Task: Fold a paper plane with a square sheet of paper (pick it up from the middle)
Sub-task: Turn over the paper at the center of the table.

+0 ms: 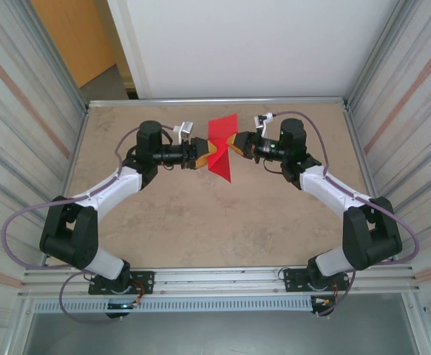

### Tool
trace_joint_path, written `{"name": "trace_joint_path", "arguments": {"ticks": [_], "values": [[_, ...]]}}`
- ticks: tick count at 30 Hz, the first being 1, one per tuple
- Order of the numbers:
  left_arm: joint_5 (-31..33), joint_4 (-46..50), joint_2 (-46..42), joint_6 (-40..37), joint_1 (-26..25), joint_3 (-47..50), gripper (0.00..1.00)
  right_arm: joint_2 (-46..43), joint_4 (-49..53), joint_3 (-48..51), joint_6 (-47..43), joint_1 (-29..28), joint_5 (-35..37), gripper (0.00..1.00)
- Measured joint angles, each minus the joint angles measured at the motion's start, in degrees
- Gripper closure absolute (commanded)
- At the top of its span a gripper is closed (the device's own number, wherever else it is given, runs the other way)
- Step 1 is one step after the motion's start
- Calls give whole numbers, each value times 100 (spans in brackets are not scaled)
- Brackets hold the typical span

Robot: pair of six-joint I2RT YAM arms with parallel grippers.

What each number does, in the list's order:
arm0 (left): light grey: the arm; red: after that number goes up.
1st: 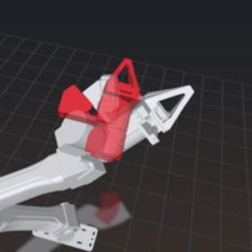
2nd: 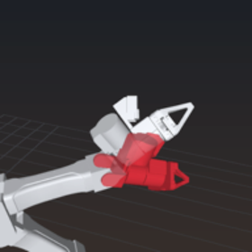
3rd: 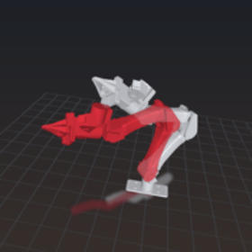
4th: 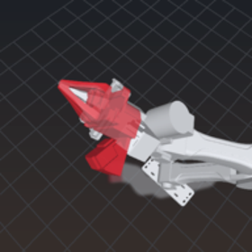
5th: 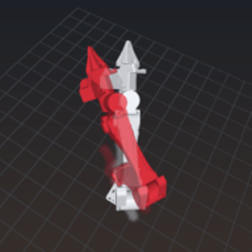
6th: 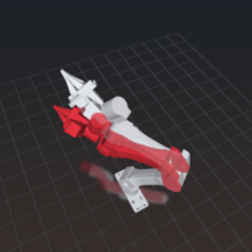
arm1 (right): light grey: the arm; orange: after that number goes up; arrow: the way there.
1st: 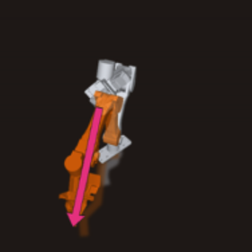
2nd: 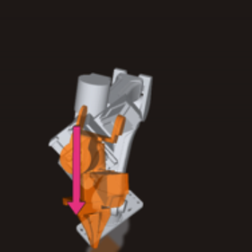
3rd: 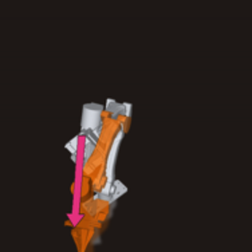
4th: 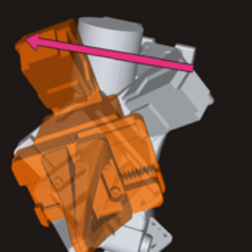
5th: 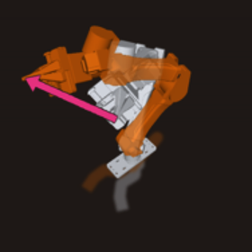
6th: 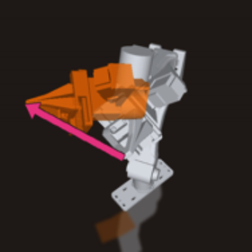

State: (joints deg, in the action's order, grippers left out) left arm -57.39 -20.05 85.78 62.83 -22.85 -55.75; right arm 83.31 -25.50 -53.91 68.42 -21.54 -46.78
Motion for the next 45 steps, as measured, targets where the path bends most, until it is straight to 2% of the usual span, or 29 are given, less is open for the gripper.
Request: {"name": "trace_joint_path", "arguments": {"ticks": [8,14,16,22,25,30,33,36,41,45], "values": [[17,-114,48,50,72,-2,73,2,44,0,9,57,-2,89],[15,-278,144,149,72,-2,83,2,162,0,-17,57,-24,87],[15,-293,146,162,72,-2,86,2,245,0,-92,57,-20,84],[17,-278,146,122,72,-2,93,-7,890,-7,-479,85,109,60],[46,-68,146,-98,72,-33,94,-81,1320,-9,-643,195,273,58],[289,1008,142,-874,85,-289,95,-391,2098,-44,-986,459,726,55],[678,2138,142,-1626,116,-629,95,-586,2677,-155,-1272,579,1128,55],[1366,3434,142,-2435,114,-1108,95,-721,3233,-304,-1569,643,1550,55],[3091,5471,216,-3567,-42,-2063,96,-796,3936,-407,-1974,658,2153,55],[4559,6610,564,-4113,-411,-2756,96,-796,4308,-407,-2170,658,2461,55]]}}
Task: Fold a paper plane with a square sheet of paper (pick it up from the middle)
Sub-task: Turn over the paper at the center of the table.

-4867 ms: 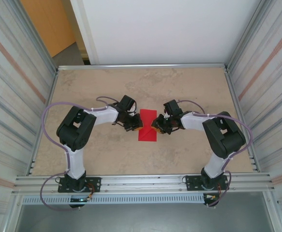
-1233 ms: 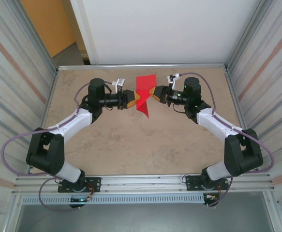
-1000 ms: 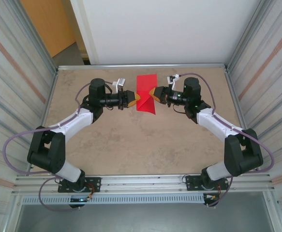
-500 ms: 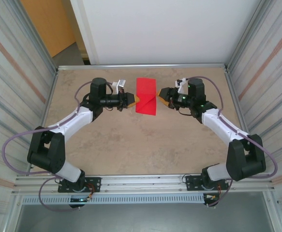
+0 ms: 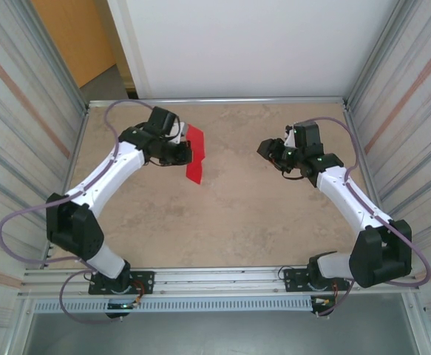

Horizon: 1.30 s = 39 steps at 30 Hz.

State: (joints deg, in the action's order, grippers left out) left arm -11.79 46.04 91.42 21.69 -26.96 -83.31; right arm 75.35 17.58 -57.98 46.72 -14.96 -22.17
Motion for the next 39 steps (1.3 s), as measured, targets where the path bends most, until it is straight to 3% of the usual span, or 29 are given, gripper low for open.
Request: {"name": "trace_joint_path", "arguments": {"ticks": [7,12,15,19,23,31,35,39], "values": [[2492,1530,1176,-400,-839,-922,97,0,256,0,-136,13,334,55],[3637,2118,2096,-411,-1423,-1429,97,-9,227,33,-125,247,282,55],[3958,2273,2529,-372,-1665,-1644,96,-59,170,188,-92,470,219,55],[3751,2251,2813,-256,-1818,-1749,89,-140,195,411,-87,662,155,55],[2970,1989,2839,-59,-1856,-1751,75,-210,197,472,-87,748,133,55],[1443,1132,2778,199,-1781,-1565,60,-229,201,474,-90,754,118,55],[1016,807,2343,367,-1427,-1108,51,-105,264,444,-120,468,271,54],[905,422,1351,592,-802,-461,43,417,339,186,-166,-354,481,56]]}}
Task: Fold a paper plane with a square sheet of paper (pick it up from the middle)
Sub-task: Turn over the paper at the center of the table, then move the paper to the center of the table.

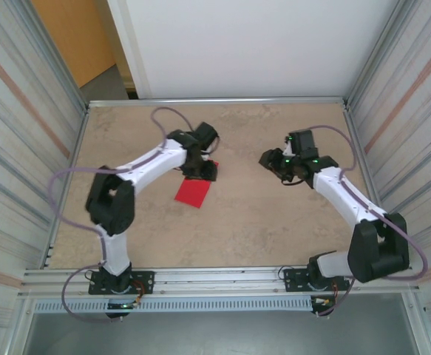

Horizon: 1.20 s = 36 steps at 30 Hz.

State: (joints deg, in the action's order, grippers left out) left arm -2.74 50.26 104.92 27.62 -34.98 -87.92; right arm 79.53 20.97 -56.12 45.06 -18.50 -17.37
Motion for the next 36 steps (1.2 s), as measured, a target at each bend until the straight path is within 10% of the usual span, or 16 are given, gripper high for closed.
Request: {"name": "trace_joint_path", "arguments": {"ticks": [13,25,36], "values": [[-442,-1117,-2238,717,1875,2518,12,2894,-249,-1963,-13,-2367,15,67],[-1095,-1635,-2415,870,2111,2924,1,4271,-107,-2844,-76,-2422,-328,67],[-1950,-2142,-2109,872,2111,3036,9,3705,-125,-1838,-1255,-1989,-979,69]]}}
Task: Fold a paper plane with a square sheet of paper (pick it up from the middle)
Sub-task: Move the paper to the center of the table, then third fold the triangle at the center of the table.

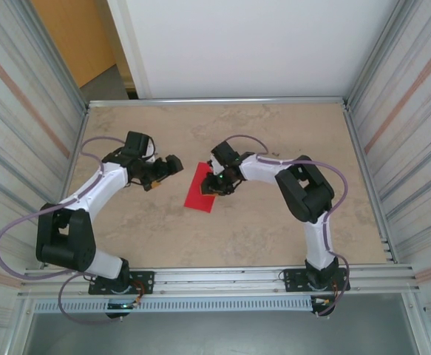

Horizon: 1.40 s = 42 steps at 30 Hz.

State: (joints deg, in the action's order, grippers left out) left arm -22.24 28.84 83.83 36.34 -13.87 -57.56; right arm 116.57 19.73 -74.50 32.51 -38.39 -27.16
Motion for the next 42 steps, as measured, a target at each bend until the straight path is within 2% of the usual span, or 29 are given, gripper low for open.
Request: {"name": "trace_joint_path", "arguments": {"ticks": [6,11,15,22,37,42], "values": [[-503,-363,297,166,-358,219,16,-636,-52,820,-98,459,-229,68],[-820,-634,385,356,-863,411,22,-1305,-769,1488,769,748,-267,71],[-1032,-815,470,498,-1099,643,32,-1427,-1196,1626,1329,693,-262,74],[-1244,-940,680,592,-1176,833,41,-1252,-1421,1635,1703,555,-232,75],[-1716,-1113,1392,339,-1279,699,42,-1154,-1469,1716,1810,588,-118,75],[-1882,-1200,1655,199,-1279,494,46,-1154,-1499,1740,1810,608,-118,76]]}}
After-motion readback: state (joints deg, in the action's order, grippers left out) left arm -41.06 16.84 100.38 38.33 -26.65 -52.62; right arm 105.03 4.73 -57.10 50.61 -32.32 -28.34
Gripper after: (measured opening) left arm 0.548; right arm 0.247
